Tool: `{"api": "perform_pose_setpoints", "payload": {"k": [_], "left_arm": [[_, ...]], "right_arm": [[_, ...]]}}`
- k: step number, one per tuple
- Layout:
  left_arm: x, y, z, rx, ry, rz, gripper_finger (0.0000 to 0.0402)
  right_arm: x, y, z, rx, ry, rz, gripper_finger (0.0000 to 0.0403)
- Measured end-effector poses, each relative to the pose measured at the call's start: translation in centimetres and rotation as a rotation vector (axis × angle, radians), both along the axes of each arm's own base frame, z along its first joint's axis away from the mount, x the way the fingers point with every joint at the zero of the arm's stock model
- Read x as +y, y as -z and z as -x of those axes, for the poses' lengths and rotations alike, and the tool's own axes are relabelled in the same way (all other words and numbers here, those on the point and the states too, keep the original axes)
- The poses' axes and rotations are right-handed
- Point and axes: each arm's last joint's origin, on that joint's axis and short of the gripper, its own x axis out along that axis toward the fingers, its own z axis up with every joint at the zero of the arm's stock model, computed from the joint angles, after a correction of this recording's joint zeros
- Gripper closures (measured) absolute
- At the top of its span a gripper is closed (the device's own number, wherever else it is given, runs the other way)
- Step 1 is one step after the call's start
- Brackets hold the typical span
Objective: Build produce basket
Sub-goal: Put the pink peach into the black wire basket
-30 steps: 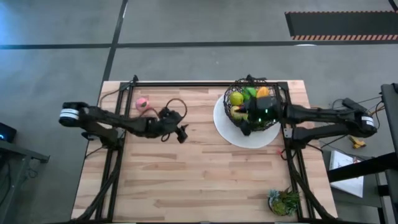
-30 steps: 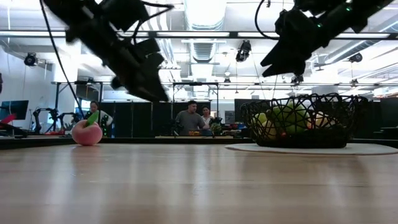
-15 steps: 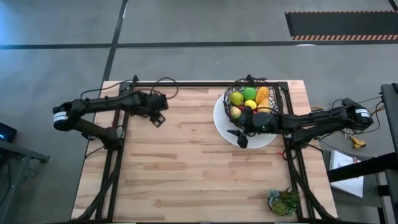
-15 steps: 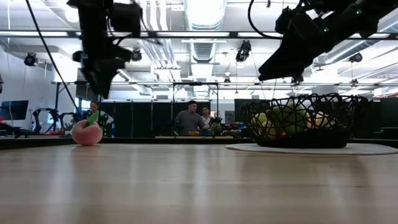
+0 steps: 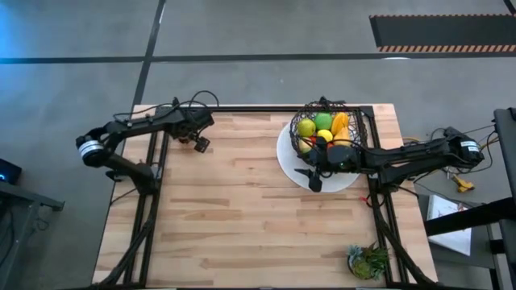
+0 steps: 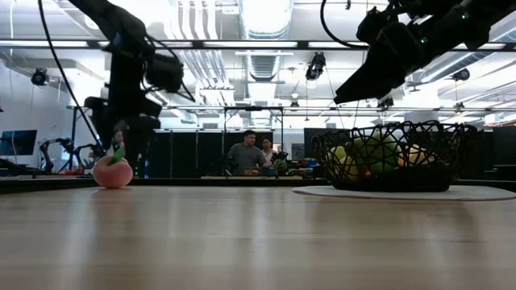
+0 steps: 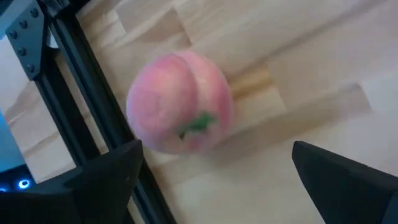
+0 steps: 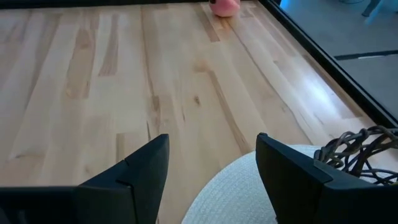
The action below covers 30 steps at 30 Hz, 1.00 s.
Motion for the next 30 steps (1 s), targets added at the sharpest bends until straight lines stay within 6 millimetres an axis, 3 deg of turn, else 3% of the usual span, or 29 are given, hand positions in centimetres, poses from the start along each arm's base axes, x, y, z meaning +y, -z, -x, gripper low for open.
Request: {"api": "perform_pose_setpoints", "payload": {"k": [9, 20, 30], "left_arm": [[1.8, 2.9, -0.4, 0.16, -0.042, -0.128, 0.0003], [2.1, 5.4, -0.4, 0.255, -0.039, -0.085, 0.0007], [2.5, 5.7, -0.3, 0.274, -0.001, -0.118, 0.0077]], "right_arm": [[0.0, 1.0, 0.4, 0.031, 0.0, -0.006, 0.0177], [0.0, 1.5, 0.6, 0.041, 0.004, -0.024, 0.0177], [0.5, 1.2, 0.8, 0.035, -0.002, -0.05, 0.0177]]}}
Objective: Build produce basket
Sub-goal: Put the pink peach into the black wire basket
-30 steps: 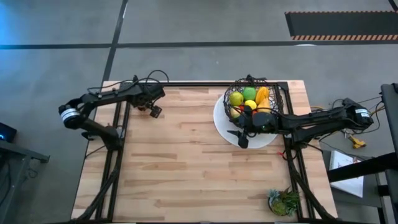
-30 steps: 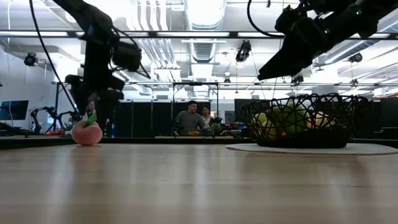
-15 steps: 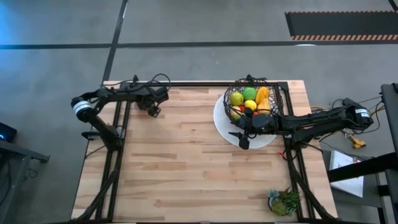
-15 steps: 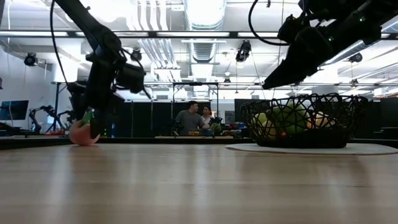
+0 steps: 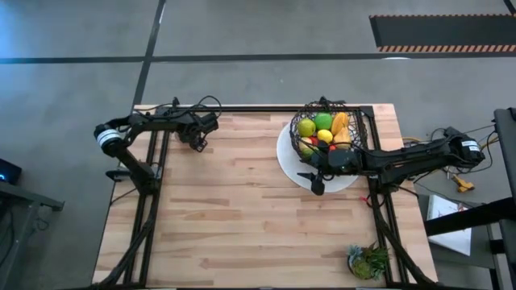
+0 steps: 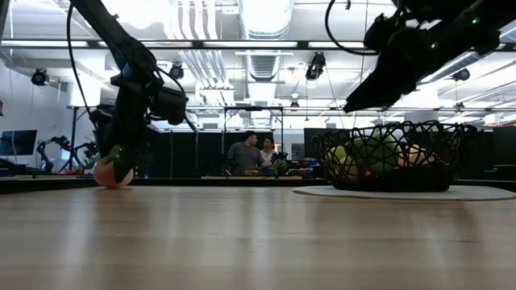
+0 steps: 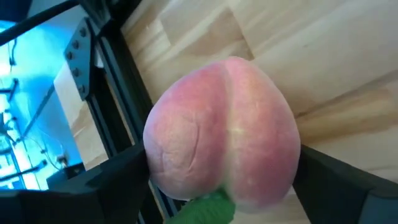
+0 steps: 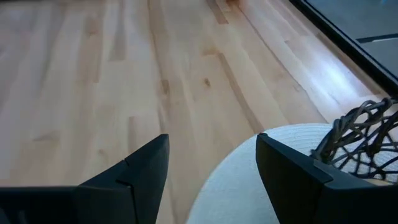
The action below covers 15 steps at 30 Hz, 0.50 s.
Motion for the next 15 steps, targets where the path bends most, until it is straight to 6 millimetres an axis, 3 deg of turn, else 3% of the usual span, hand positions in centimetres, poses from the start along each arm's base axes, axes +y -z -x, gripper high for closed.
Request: {"api": "perform_pose_setpoints", "payload": {"k": [6, 15], "left_arm": [[-1.4, -2.6, -1.8, -0.08, 0.115, 0.084, 0.0107], [-6.7, -12.9, -9.1, -0.35, 0.497, 0.118, 0.0107]], "right_arm": [[1.4, -1.4, 1.9, 0.027, -0.02, -0.066, 0.0177], [3.0, -3.7, 7.1, 0.028, 0.077, -0.142, 0.0177]]}}
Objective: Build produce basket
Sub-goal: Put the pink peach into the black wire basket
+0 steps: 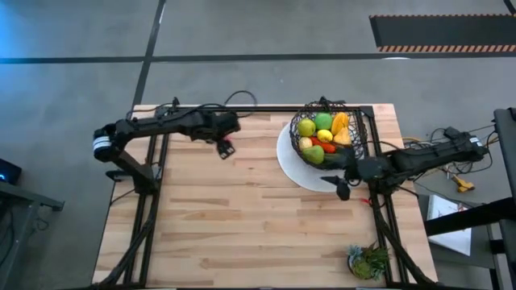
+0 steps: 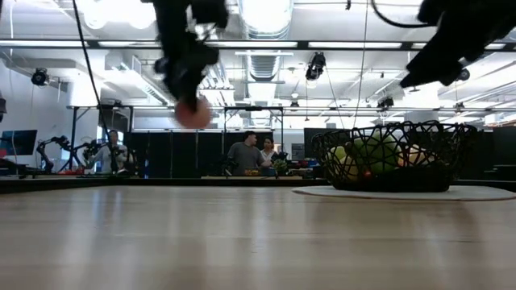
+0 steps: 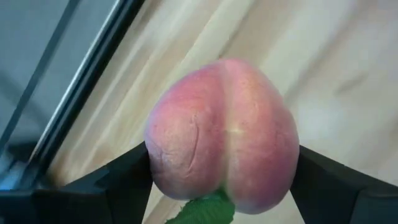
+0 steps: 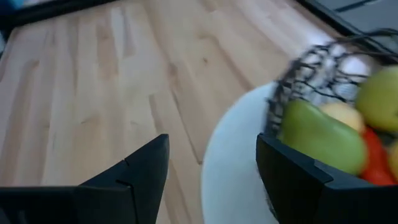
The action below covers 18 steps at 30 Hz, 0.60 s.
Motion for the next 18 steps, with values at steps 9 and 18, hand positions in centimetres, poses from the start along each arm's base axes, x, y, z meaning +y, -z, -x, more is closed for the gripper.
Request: {"api": "perform_pose_setpoints", "payload": {"k": [9, 18], "left_arm": [[-1.5, -5.1, -9.6, -0.213, 0.283, -0.08, 0.0108], [0.5, -3.0, -19.0, -0.352, 0.377, -0.14, 0.0109]], "right_arm": [[-0.7, -2.4, 4.9, -0.178, 0.111, -0.063, 0.0177], [-1.1, -2.8, 5.9, -0.237, 0.14, -0.055, 0.0177]]}}
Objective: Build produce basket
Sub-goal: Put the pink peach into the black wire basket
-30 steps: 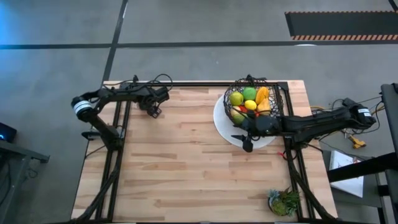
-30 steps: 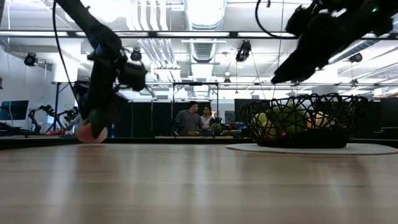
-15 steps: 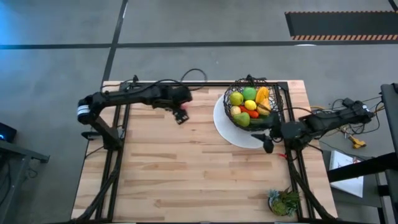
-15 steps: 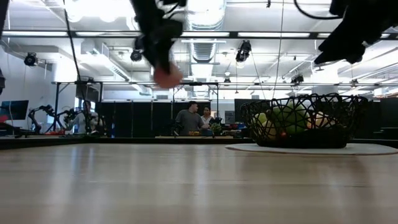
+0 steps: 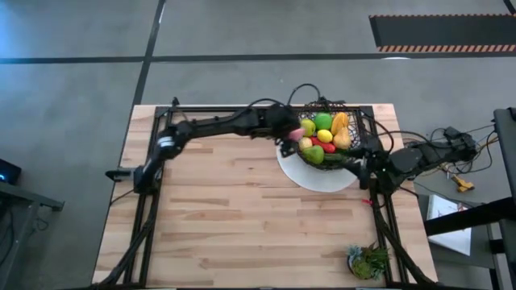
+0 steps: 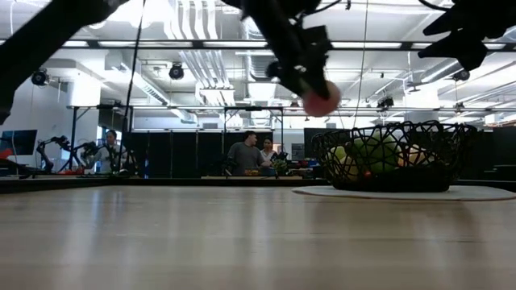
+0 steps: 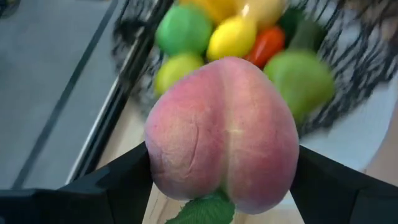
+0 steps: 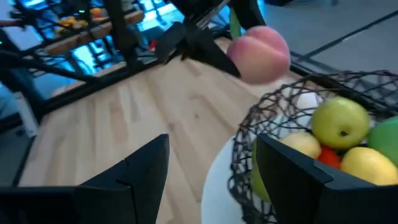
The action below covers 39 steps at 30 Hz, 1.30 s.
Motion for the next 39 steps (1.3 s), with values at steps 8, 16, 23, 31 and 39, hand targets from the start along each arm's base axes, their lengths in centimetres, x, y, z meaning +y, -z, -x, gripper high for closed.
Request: {"api": "perform_pose_setpoints", "payload": {"k": [8, 16, 23, 31, 39], "left_arm": [[1.6, 2.9, -3.9, -0.122, 0.079, 0.078, 0.0109], [2.7, 5.3, -5.4, -0.181, 0.05, 0.058, 0.0077], [3.9, 5.6, -5.1, -0.195, 0.019, 0.07, 0.0072], [4.3, 7.2, -4.9, -0.17, 0.05, 0.119, 0.007], [4.7, 8.1, -4.6, -0.153, 0.09, 0.168, 0.0053]], "right_arm": [[-0.3, -0.1, 0.1, -0.017, 0.082, 0.035, 0.0177], [-0.2, 0.0, -0.1, -0.025, 0.094, 0.026, 0.0177], [-0.2, 0.0, -0.1, -0.034, 0.094, 0.023, 0.0177], [-0.2, 0.0, -0.1, -0.032, 0.094, 0.024, 0.0177], [-0.2, 0.1, -0.1, -0.029, 0.093, 0.025, 0.0177]]}}
